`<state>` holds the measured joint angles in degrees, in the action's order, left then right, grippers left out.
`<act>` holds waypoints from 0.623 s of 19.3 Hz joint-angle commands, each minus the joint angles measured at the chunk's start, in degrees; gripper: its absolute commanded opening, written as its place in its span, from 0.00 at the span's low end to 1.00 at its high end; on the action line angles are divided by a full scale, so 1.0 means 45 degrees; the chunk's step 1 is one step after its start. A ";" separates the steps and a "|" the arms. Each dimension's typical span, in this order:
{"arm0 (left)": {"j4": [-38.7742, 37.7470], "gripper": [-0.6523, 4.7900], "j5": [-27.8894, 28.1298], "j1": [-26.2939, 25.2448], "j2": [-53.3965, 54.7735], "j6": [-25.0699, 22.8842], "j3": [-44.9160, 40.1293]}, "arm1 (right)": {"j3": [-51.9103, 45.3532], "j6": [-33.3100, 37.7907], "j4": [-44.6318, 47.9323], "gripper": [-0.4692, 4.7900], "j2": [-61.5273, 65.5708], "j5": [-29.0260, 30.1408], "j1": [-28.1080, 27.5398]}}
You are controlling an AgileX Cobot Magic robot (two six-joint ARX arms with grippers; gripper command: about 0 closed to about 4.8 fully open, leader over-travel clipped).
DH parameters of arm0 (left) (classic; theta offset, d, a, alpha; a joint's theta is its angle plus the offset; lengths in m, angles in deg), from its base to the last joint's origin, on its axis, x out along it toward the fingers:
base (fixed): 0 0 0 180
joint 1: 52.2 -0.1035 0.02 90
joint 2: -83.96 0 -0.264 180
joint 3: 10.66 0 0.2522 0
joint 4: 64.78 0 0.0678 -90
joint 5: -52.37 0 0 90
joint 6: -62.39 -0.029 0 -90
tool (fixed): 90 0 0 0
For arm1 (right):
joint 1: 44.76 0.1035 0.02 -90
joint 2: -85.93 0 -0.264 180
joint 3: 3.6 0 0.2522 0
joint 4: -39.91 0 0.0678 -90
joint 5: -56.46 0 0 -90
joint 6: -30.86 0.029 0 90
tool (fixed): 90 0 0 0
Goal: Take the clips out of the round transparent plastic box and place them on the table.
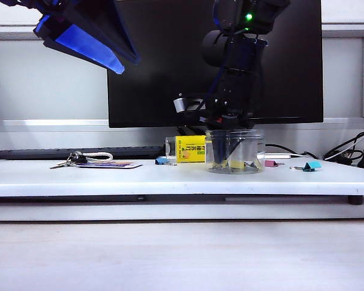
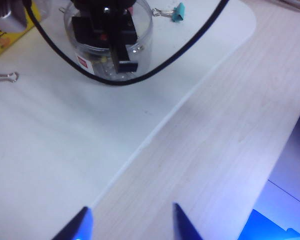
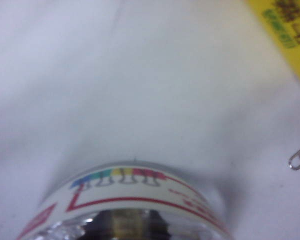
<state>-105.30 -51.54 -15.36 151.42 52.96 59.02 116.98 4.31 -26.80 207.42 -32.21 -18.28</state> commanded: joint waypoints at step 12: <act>-0.0058 0.51 -0.0058 0.0010 -0.0024 -0.0287 0.0058 | 0.1729 0.0651 -0.1394 0.29 0.0301 -0.0325 0.0000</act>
<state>-105.41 -51.54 -15.36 151.42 51.84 59.02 124.77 7.04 -31.91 208.80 -33.61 -18.37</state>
